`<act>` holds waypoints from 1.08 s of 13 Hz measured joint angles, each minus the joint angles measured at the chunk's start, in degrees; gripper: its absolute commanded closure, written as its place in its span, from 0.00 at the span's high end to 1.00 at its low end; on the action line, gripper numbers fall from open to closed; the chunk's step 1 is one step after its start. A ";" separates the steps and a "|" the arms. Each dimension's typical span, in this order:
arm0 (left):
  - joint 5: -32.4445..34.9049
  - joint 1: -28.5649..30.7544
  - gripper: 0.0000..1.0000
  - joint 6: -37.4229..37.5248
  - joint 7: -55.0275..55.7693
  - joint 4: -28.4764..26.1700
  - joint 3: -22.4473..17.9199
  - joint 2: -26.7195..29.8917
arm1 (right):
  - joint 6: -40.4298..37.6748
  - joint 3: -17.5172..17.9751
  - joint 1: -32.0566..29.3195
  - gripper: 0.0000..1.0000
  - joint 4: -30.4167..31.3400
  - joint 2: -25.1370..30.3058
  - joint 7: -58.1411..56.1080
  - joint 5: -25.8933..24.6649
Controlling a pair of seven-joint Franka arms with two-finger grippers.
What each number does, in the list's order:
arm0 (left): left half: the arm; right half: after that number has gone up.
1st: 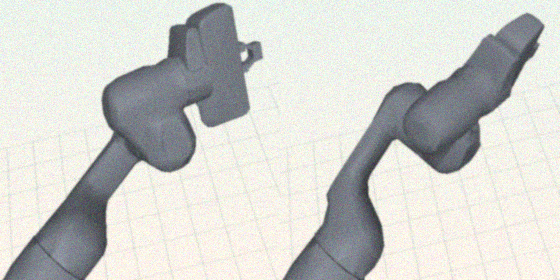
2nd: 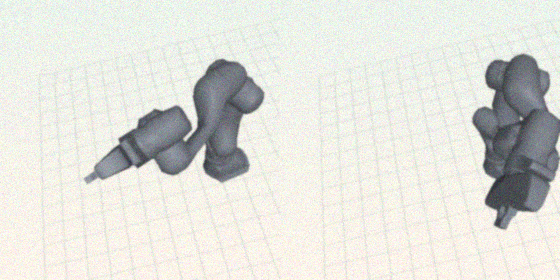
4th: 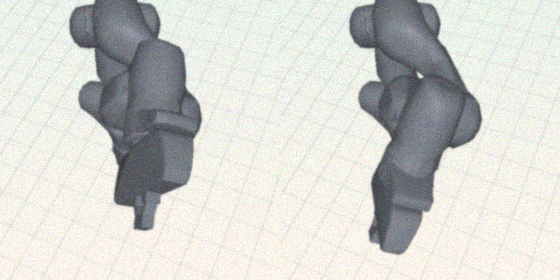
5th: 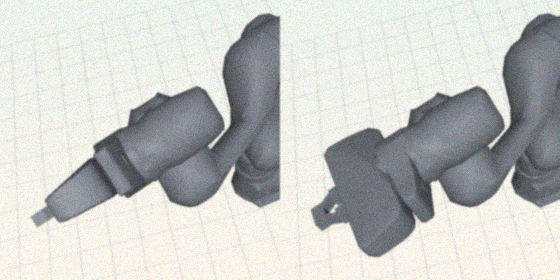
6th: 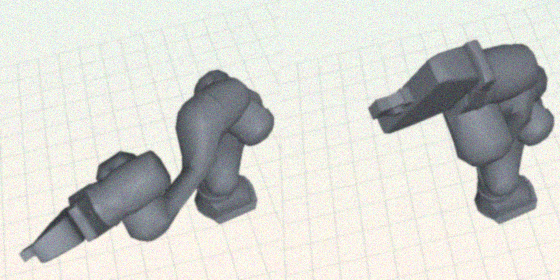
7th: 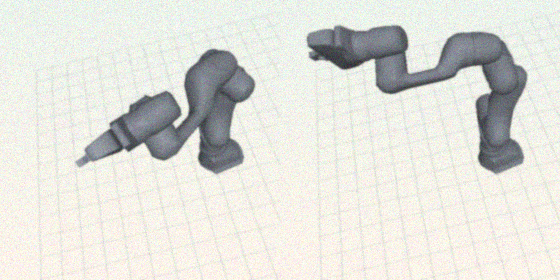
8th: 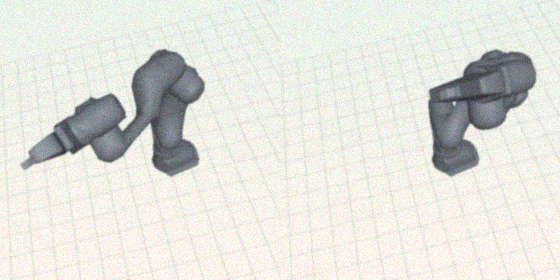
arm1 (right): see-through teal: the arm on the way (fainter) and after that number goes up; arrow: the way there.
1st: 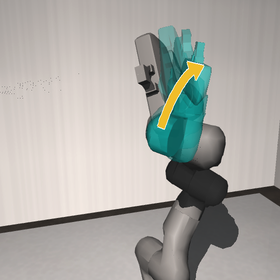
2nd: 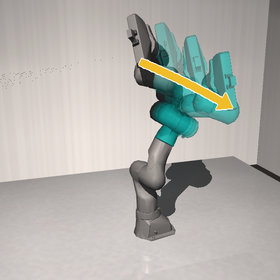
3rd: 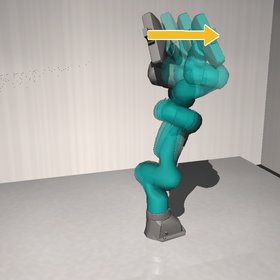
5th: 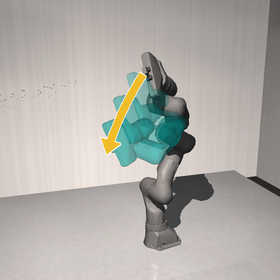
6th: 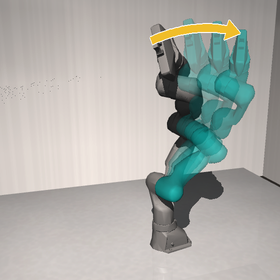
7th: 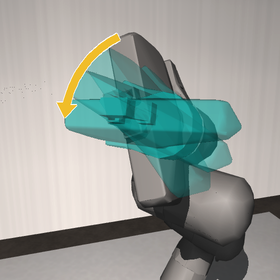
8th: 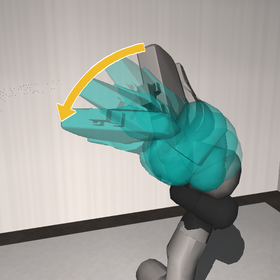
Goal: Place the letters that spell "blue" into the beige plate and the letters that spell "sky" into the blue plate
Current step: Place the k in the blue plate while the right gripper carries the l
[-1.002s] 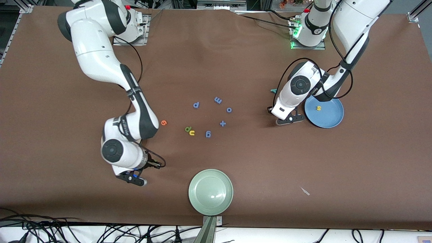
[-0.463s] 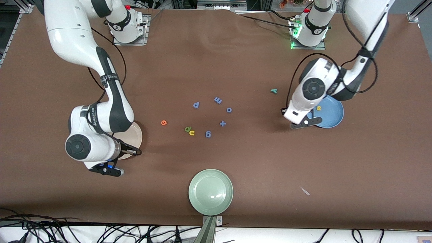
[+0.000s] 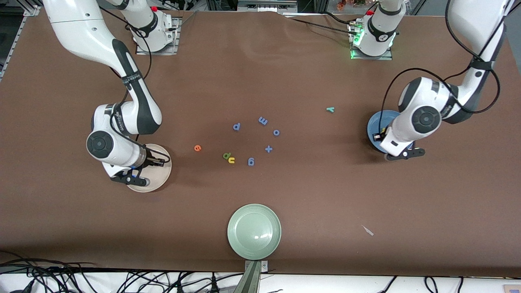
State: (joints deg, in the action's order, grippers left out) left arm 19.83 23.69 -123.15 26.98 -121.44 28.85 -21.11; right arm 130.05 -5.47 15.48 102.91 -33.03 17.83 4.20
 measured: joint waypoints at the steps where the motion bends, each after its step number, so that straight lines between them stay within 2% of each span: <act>1: 0.45 1.08 0.06 -0.13 -0.83 -0.93 -0.01 -0.07 | 0.32 0.00 0.05 0.46 0.67 0.35 0.00 0.00; 4: 0.50 1.69 0.08 -3.51 -1.35 -4.41 0.11 -0.27 | 0.33 0.12 0.14 0.52 0.81 0.94 0.24 0.02; 5: 0.50 1.64 0.13 -5.24 -1.21 -5.75 0.26 -0.33 | 0.29 0.27 0.23 0.52 0.81 1.22 0.86 0.03; 8: 0.50 1.43 0.57 -7.19 -0.78 -7.63 0.86 -0.38 | -0.42 2.79 0.56 0.55 0.82 2.03 6.78 0.05; 9: 0.50 1.46 0.64 -7.20 -0.74 -7.64 1.42 -0.37 | -0.62 4.34 0.69 0.56 0.84 2.24 9.63 0.05; 12: 0.50 1.46 0.67 -7.20 -0.41 -7.64 2.75 -0.29 | -0.59 8.56 1.49 0.57 1.05 2.52 18.49 0.04; 14: 0.48 1.60 0.66 -6.80 0.83 -7.63 3.57 0.26 | 0.00 9.36 2.56 0.62 1.67 2.55 21.53 0.04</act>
State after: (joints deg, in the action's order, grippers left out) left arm 20.31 25.29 -129.95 27.81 -129.06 32.42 -20.85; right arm 130.05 3.89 18.04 104.58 -30.48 39.37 4.24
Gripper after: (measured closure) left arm 0.330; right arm 0.419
